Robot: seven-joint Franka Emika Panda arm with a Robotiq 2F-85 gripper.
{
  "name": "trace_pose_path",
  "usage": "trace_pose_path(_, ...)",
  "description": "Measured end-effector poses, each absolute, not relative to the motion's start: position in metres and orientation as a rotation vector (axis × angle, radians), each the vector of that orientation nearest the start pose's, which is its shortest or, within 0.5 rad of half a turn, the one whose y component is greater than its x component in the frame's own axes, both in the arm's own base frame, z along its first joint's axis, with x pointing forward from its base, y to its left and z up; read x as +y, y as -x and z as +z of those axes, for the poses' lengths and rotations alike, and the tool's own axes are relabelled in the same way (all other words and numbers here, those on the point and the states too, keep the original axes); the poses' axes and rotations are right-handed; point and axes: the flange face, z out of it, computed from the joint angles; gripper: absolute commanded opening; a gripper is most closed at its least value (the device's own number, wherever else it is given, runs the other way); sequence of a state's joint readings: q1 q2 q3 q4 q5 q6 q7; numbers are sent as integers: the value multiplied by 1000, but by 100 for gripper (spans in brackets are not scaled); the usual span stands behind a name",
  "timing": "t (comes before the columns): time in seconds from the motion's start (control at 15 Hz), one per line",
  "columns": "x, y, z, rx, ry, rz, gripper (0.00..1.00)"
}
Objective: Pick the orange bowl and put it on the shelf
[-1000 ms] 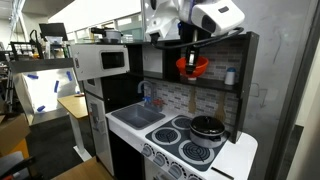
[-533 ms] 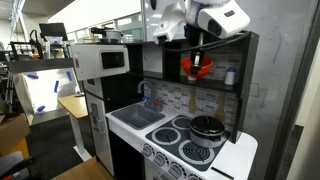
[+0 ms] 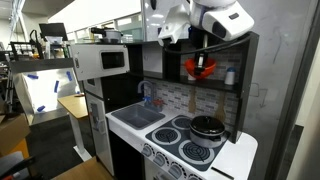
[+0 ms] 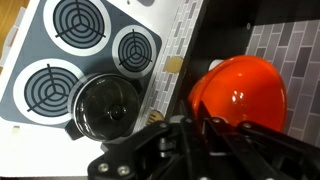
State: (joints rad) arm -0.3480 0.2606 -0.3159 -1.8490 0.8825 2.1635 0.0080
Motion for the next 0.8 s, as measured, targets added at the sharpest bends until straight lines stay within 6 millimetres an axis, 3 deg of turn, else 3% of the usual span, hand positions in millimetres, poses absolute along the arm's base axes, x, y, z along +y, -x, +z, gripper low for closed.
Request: trace_pose_path(0.8, -364, -539, 393, 1374, 2098, -372, 2)
